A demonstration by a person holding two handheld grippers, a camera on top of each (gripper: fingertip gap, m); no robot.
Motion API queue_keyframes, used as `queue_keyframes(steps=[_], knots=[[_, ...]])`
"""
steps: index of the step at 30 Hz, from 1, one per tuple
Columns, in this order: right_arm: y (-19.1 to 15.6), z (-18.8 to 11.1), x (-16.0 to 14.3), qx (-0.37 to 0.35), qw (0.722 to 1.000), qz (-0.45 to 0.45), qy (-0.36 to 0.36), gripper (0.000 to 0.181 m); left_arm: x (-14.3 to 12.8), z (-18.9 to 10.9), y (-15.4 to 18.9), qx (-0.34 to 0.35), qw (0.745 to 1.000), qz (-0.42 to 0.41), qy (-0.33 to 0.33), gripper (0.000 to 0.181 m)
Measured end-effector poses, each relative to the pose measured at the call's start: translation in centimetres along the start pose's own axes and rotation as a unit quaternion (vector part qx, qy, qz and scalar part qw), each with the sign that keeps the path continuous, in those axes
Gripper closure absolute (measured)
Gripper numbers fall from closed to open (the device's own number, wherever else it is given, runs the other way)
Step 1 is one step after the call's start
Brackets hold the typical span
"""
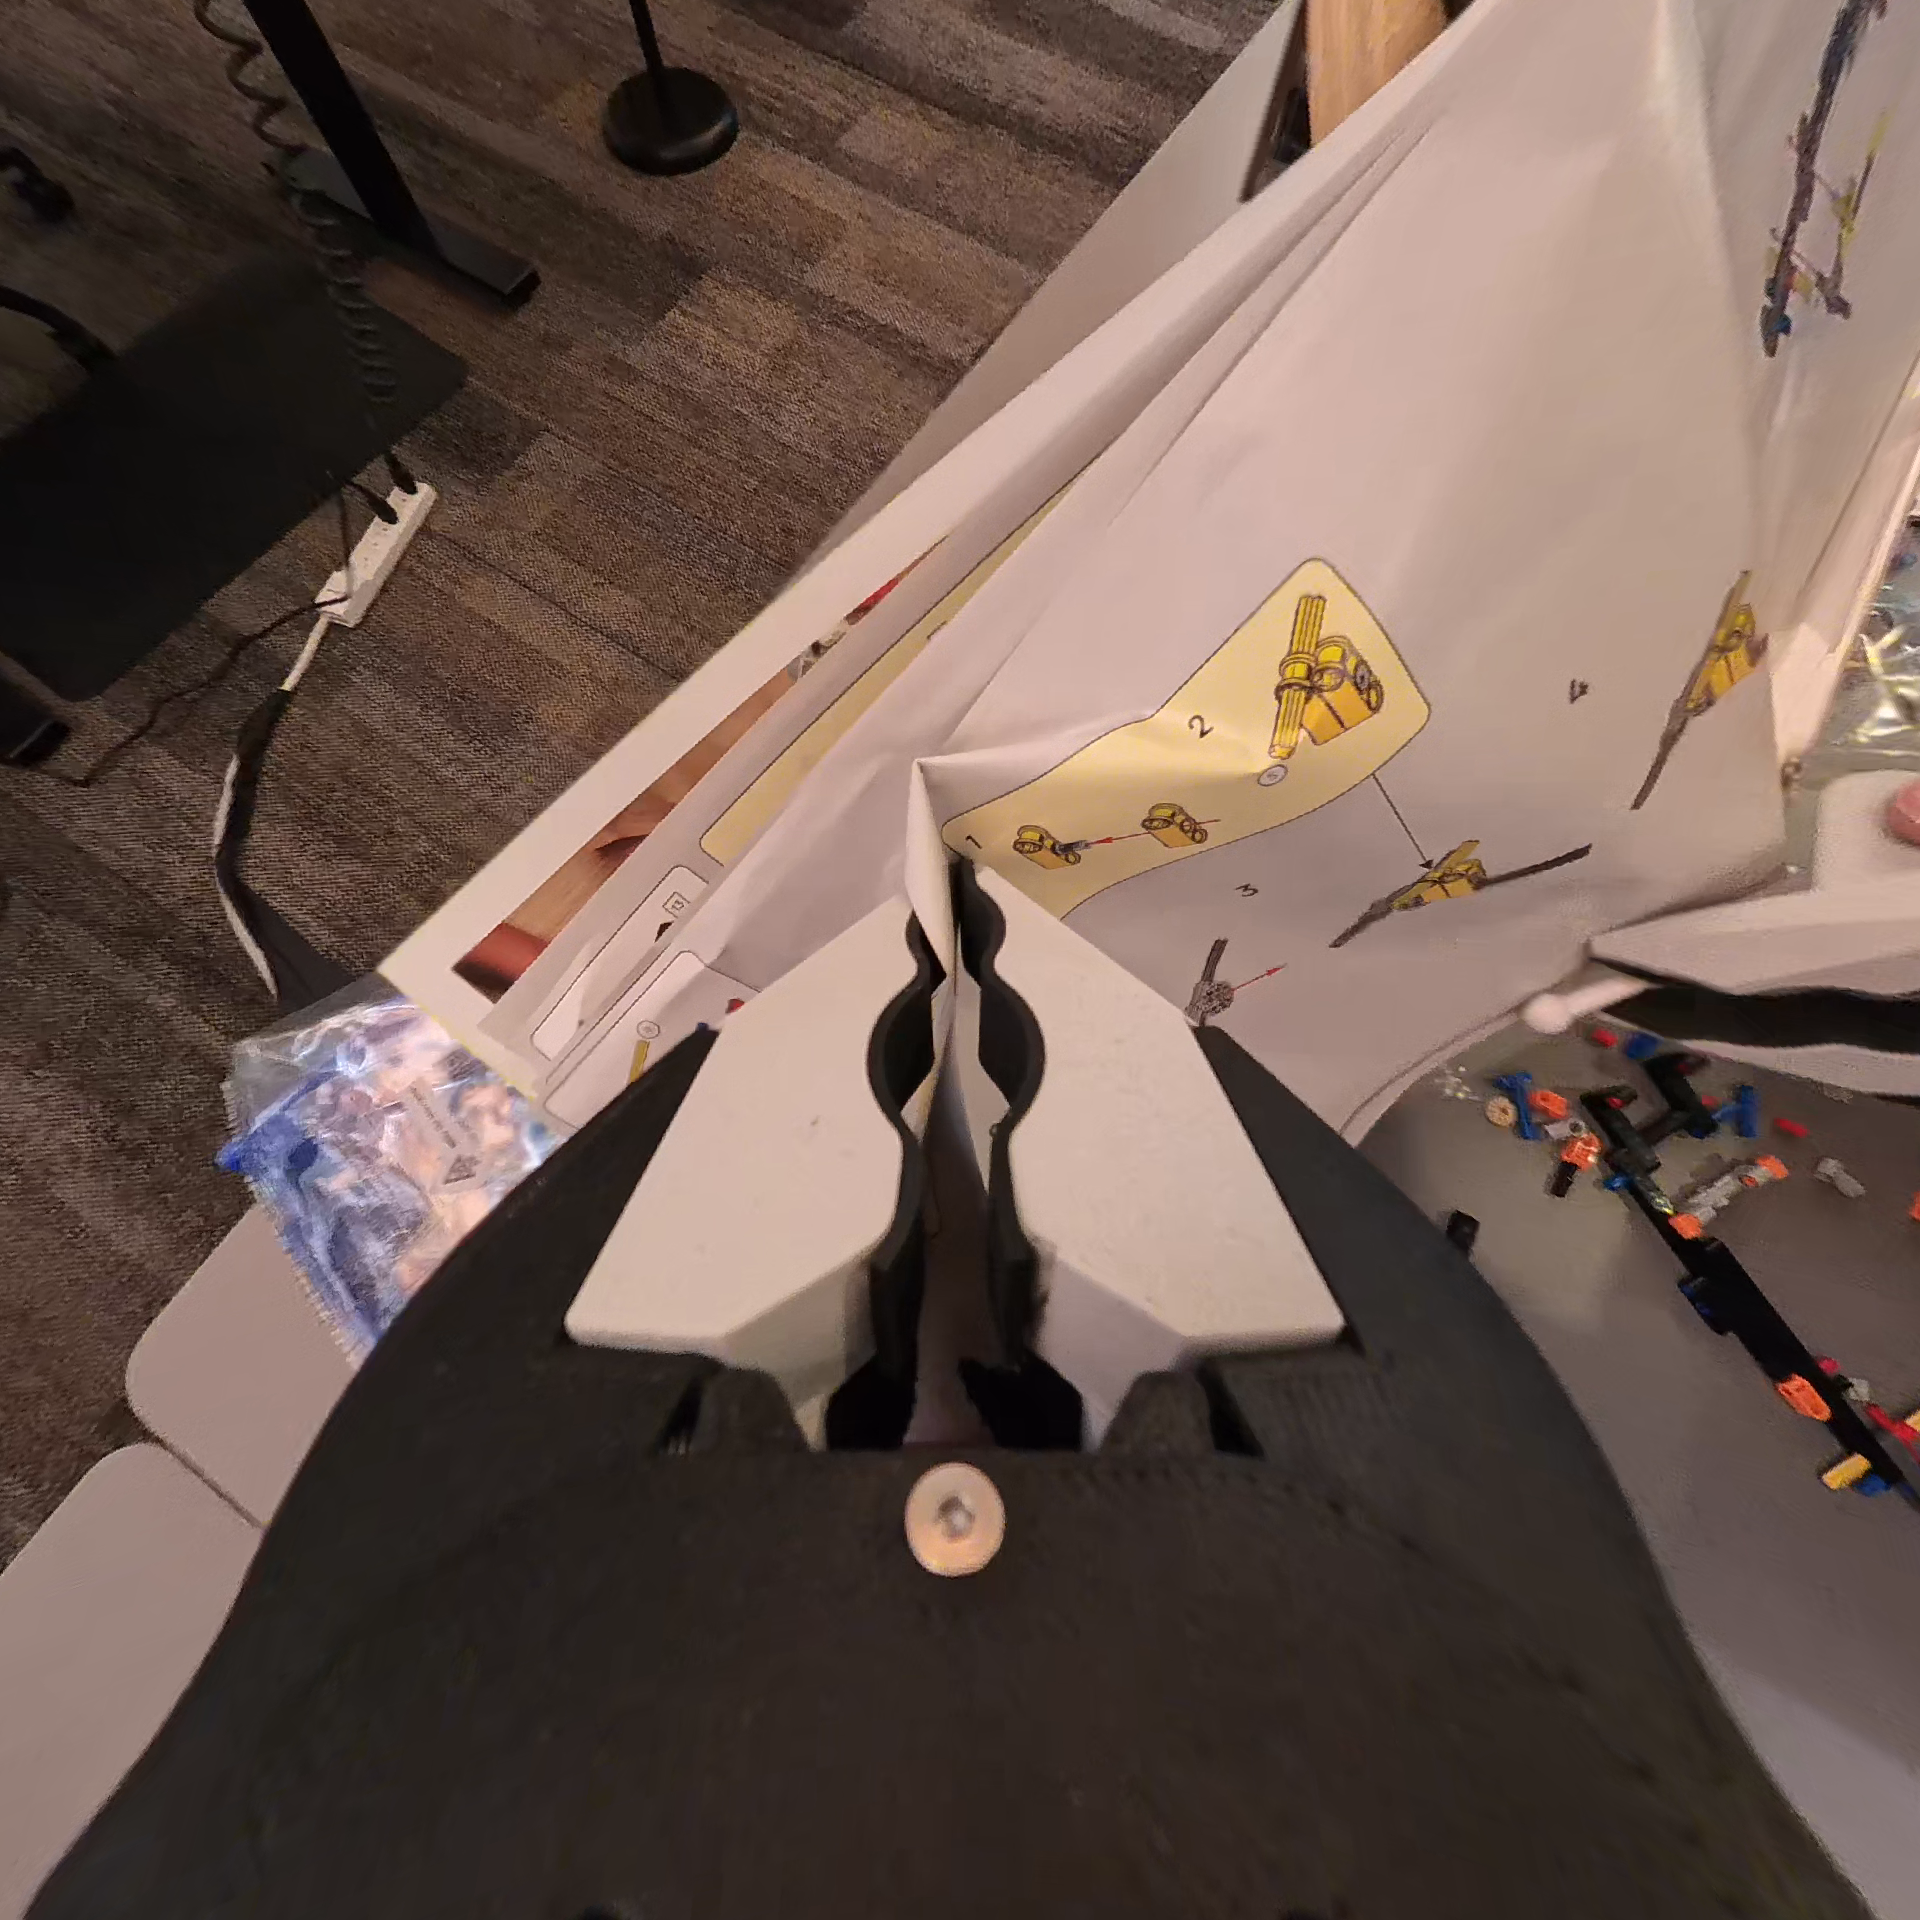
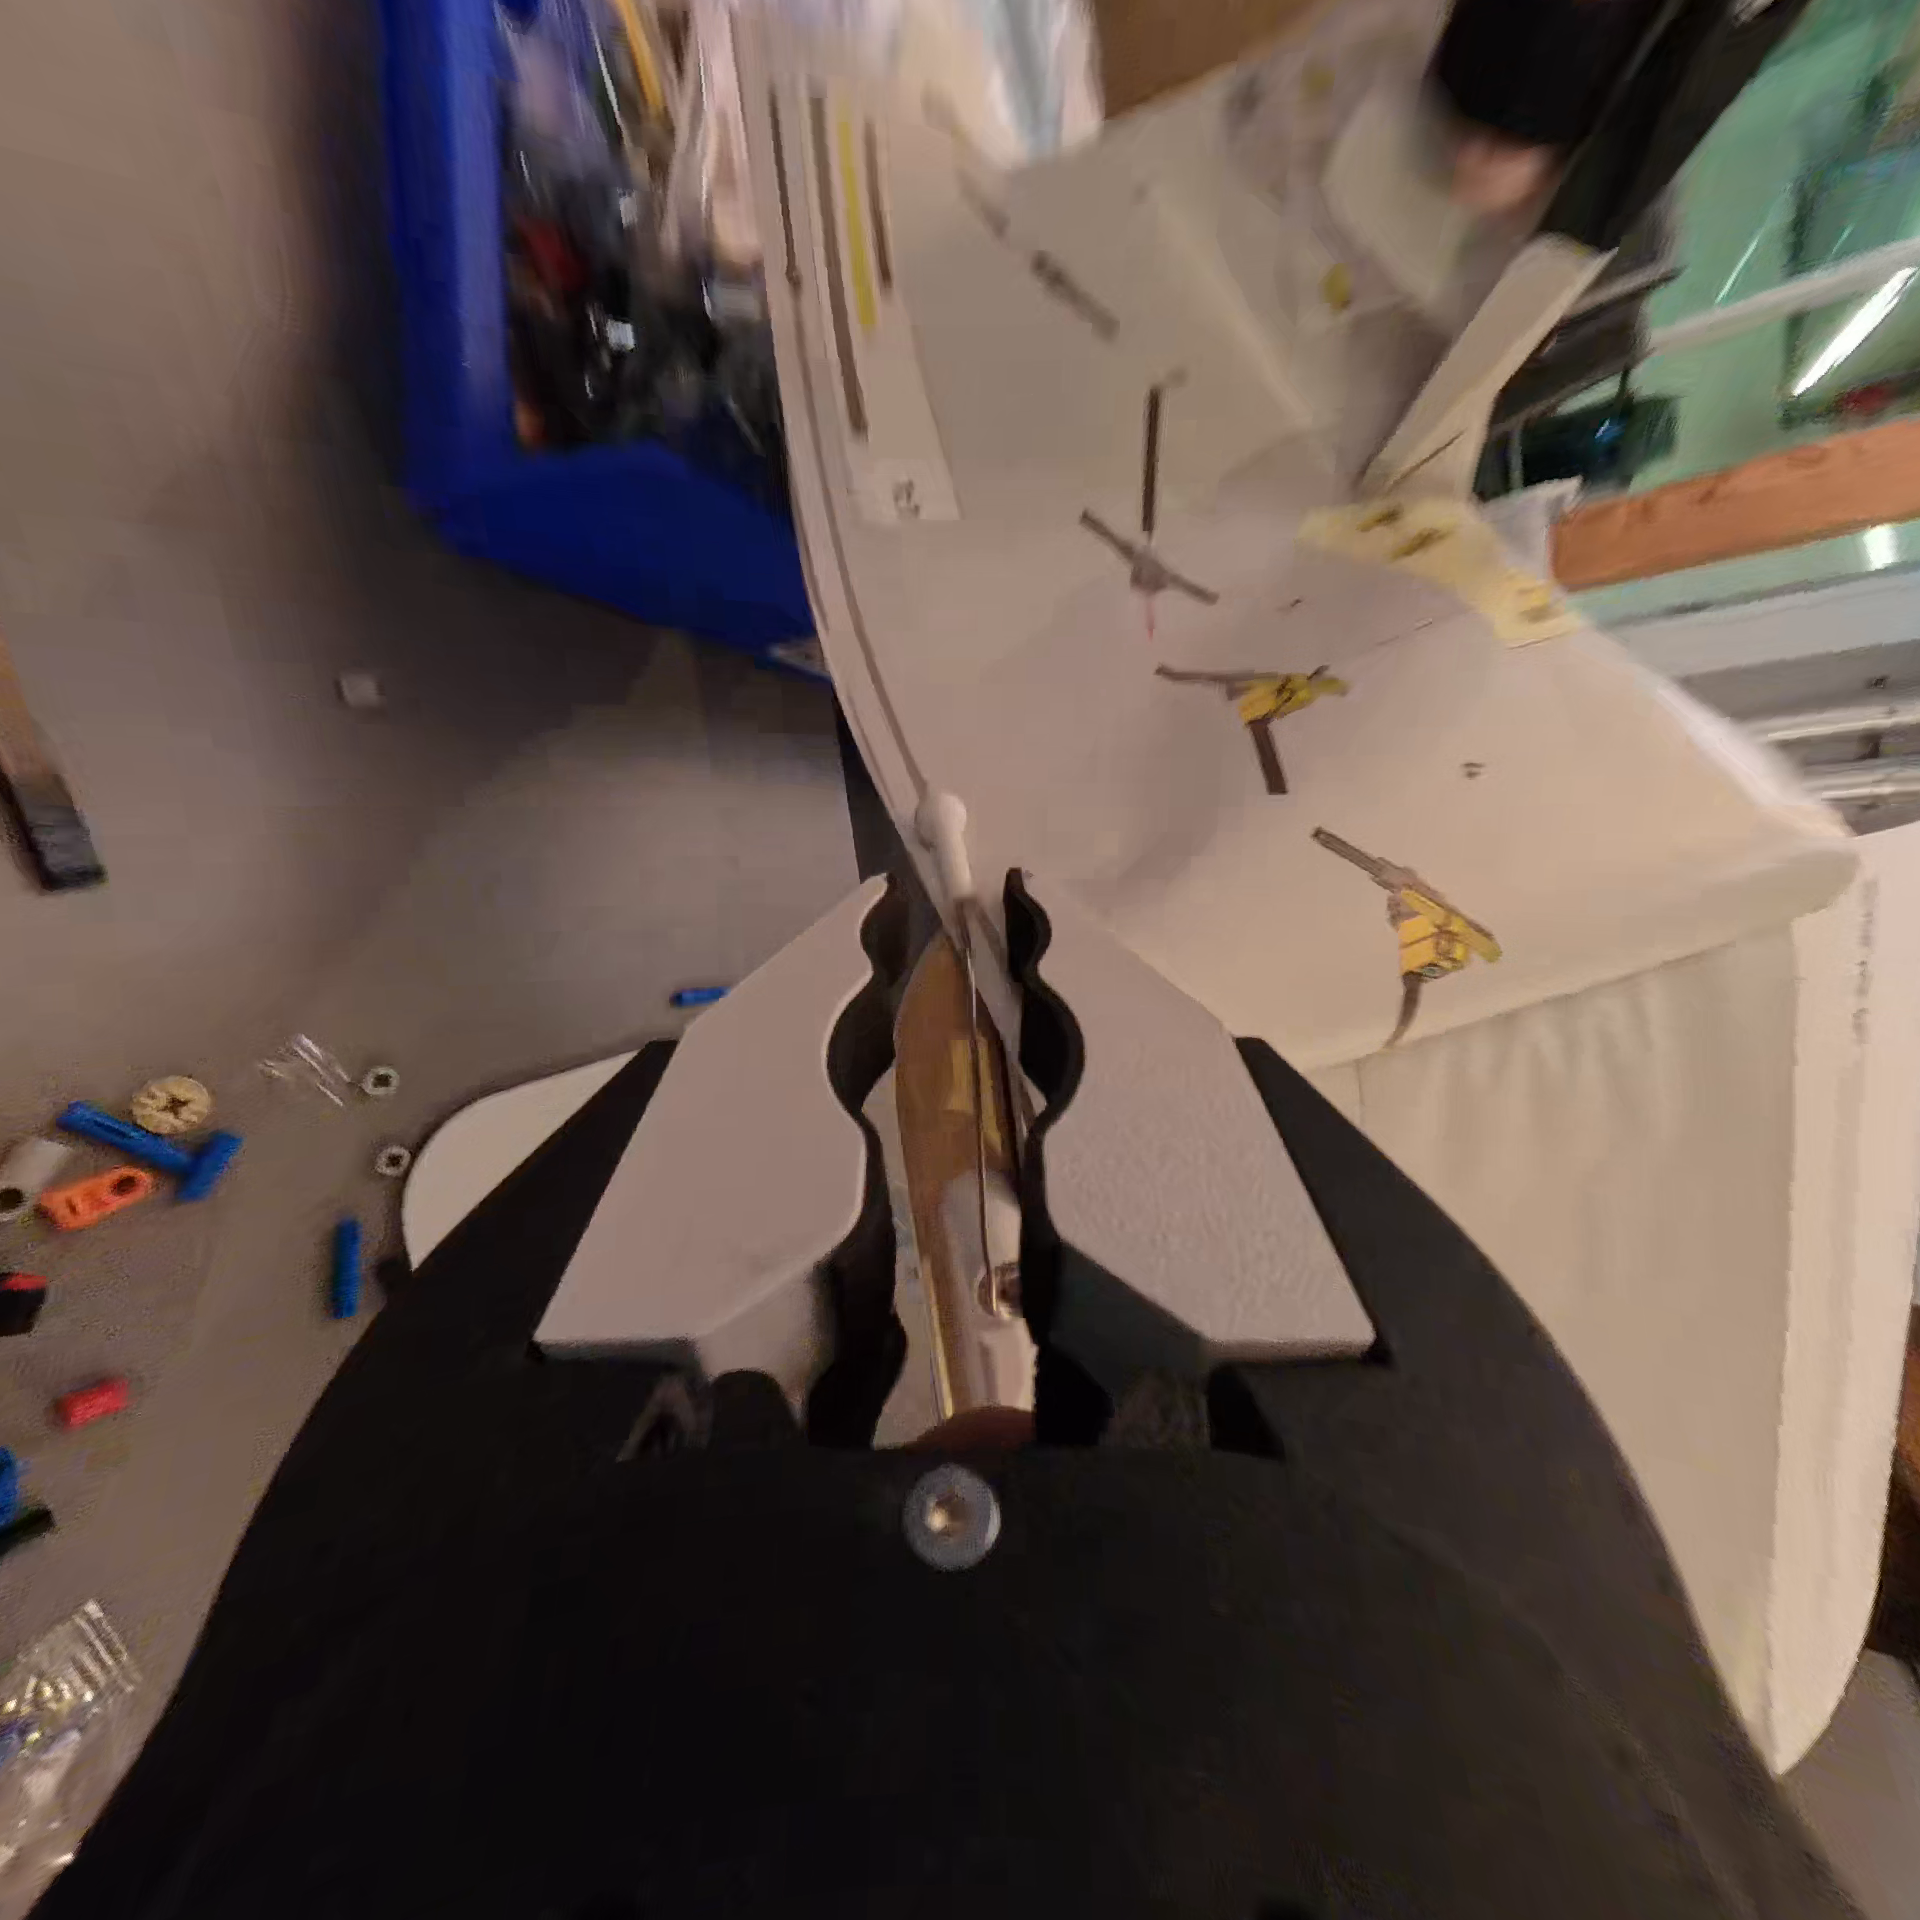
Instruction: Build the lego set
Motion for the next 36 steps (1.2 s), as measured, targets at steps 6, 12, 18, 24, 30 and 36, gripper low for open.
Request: queue_keyframes(steps=[6, 12, 18, 24, 30, 36], knots=[[0.6, 0.1, 0.6, 0.014, 0.999, 0.028, 0.001, 0.179, 0.0, -0.3, 0.0, -0.005, 1.000, 0.001, 0.009, 0.181], [1.9, -1.4, 1.4, 0.027, 0.982, 0.171, 0.077, 0.179, -0.5, 0.4, 0.3, -0.008, 1.000, 0.004, 0.013, 0.181], [3.0, -2.1, 1.5, 0.015, 0.960, 0.258, 0.107, 0.179, -0.3, 0.7, 0.3, 0.000, 1.000, 0.010, 0.019, 0.181], [4.8, -2.2, 1.0, 0.023, 0.904, 0.403, 0.143, 0.178, 0.0, 0.6, 0.4, 0.003, 1.000, 0.021, 0.015, 0.181], [6.1, -2.4, 0.2, 0.012, 0.872, 0.462, 0.161, 0.179, -0.1, 0.7, 0.0, 0.019, 0.999, 0.030, 0.004, 0.181], [6.7, -2.6, -0.2, 0.018, 0.866, 0.473, 0.162, 0.178, -0.2, 0.1, -0.7, 0.030, 0.999, 0.028, 0.005, 0.181]])
Point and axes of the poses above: each gripper's, where its closed fingertips meet, z out along the fingers, x out of its top, y = z × x across the jaws, the point moved 2 cm from there along -z, back along the fingers, and after that the axes turned 14 degrees about z, right-handed, at the moved point
